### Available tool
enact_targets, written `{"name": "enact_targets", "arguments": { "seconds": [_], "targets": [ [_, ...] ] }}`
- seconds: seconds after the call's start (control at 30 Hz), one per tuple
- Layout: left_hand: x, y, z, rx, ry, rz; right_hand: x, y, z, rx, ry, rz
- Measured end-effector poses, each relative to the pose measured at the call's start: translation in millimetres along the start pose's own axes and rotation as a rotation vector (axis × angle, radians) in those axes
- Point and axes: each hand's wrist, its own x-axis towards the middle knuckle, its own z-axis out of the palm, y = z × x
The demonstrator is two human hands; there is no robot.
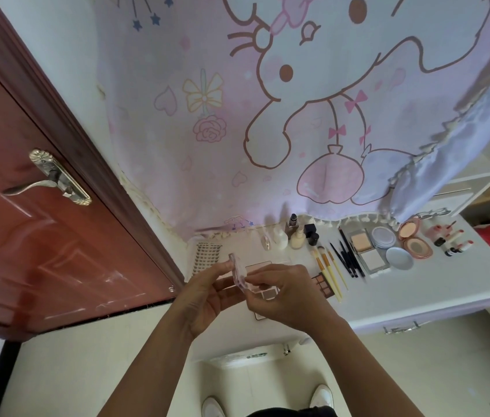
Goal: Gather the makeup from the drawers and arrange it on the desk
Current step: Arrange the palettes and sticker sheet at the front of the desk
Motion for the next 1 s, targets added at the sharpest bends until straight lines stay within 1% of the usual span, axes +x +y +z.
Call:
{"name": "enact_targets", "arguments": {
  "seconds": [0.13, 0.27, 0.4, 0.5, 0.63, 0.73, 0.83, 1.0],
  "targets": [
    [1, 2, 1, 0.036, 0.006, 0.012, 4, -1, 0, -0.060, -0.055, 0.006],
    [3, 2, -3, 0.052, 0.010, 0.014, 10, -2, -7, -0.038, -0.168, 0.119],
    [2, 3, -1, 0.090, -0.019, 0.002, 16, -4, -10, -0.062, -0.249, 0.093],
    [1, 5, -2, 0.097, -0.044, -0.007, 18, -4, -12, -0.067, -0.263, 0.096],
    [-1, 1, 3, 0.191, -0.099, -0.042, 24, -1, -18, -0.060, -0.207, 0.086],
    [3, 0, 3, 0.103, -0.069, -0.033, 24, 2, -21, -0.042, -0.292, 0.121],
    [6, 3, 3, 0.082, -0.060, -0.023, 23, 6, -20, -0.100, -0.349, 0.144],
    [6, 5, 5, 0.092, -0.075, -0.010, 25, 6, -17, -0.051, -0.270, 0.180]
  ]
}}
